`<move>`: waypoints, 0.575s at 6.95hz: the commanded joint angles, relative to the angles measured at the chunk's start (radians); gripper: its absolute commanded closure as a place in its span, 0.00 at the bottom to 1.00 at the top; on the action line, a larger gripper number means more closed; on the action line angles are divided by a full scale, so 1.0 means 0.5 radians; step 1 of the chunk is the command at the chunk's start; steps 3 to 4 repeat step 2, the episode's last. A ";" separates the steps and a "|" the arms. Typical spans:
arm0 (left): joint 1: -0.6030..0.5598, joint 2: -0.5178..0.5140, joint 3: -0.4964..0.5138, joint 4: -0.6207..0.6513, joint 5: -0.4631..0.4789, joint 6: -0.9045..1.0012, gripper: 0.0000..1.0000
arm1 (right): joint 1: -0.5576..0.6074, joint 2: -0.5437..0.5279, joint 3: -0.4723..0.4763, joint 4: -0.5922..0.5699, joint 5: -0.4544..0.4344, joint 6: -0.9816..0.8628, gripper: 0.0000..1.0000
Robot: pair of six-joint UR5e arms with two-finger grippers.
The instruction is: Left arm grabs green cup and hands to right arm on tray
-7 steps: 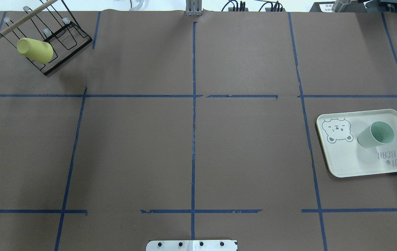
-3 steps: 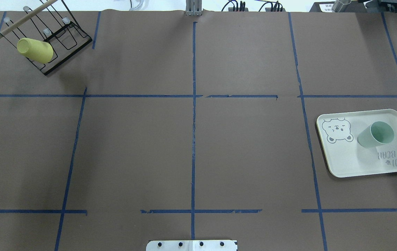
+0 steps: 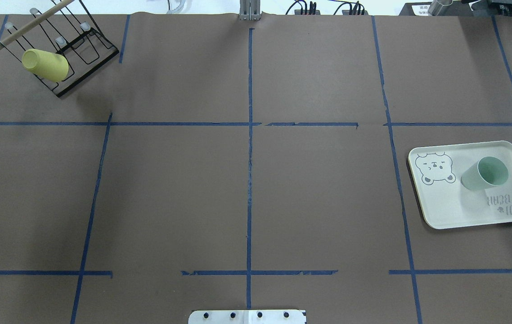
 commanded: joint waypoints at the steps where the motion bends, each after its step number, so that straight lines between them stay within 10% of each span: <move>1: -0.003 -0.005 -0.025 0.000 -0.011 0.003 0.00 | 0.000 0.015 -0.014 0.000 -0.003 0.003 0.00; 4: -0.003 -0.008 -0.028 -0.003 -0.005 -0.003 0.00 | 0.000 0.018 -0.011 0.000 -0.003 0.006 0.00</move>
